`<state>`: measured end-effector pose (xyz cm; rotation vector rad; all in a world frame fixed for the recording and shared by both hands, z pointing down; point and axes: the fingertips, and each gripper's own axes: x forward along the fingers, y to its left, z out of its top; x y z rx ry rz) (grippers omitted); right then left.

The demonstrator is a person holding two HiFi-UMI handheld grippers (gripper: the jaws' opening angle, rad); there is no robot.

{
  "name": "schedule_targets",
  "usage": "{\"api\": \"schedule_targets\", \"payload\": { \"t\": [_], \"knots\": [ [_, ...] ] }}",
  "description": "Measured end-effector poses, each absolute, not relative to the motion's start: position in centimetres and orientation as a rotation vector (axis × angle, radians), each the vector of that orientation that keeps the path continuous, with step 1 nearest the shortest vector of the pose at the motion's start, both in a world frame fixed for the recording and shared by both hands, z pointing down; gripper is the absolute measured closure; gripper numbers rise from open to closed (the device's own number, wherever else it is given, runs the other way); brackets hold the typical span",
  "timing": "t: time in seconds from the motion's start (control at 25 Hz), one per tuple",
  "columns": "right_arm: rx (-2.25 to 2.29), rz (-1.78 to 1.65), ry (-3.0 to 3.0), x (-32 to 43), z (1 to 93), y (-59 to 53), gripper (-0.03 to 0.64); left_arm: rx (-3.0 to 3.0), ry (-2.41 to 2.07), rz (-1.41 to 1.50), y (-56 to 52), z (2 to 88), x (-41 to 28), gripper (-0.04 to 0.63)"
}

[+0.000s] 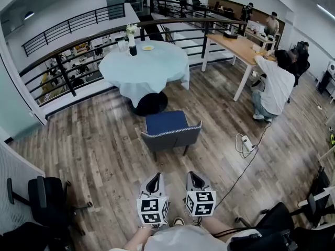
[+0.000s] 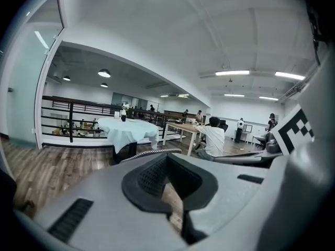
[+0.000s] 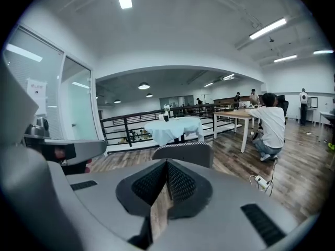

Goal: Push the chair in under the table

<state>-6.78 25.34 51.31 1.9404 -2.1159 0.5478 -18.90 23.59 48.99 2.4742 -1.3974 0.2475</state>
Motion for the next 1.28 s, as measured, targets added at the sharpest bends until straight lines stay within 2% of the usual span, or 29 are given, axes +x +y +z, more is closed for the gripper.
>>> {"api": "schedule_targets", "payload": {
  "t": [0.48,0.88,1.28],
  "knots": [
    [1.992,0.560,-2.038,-8.2,51.9,24.1,0.601,2.488,-1.374,0.250,21.4,49.3,-21.4,0.594],
    [2.025,0.607,-2.005,-6.2,53.3,21.3,0.601,2.493,-1.355,0.280,18.6,50.7,-20.3,0.594],
    [1.991,0.599,-2.029,-2.0,54.1,13.7,0.601,2.457,-1.414,0.285,12.0,51.4,-17.2,0.594]
  ]
}}
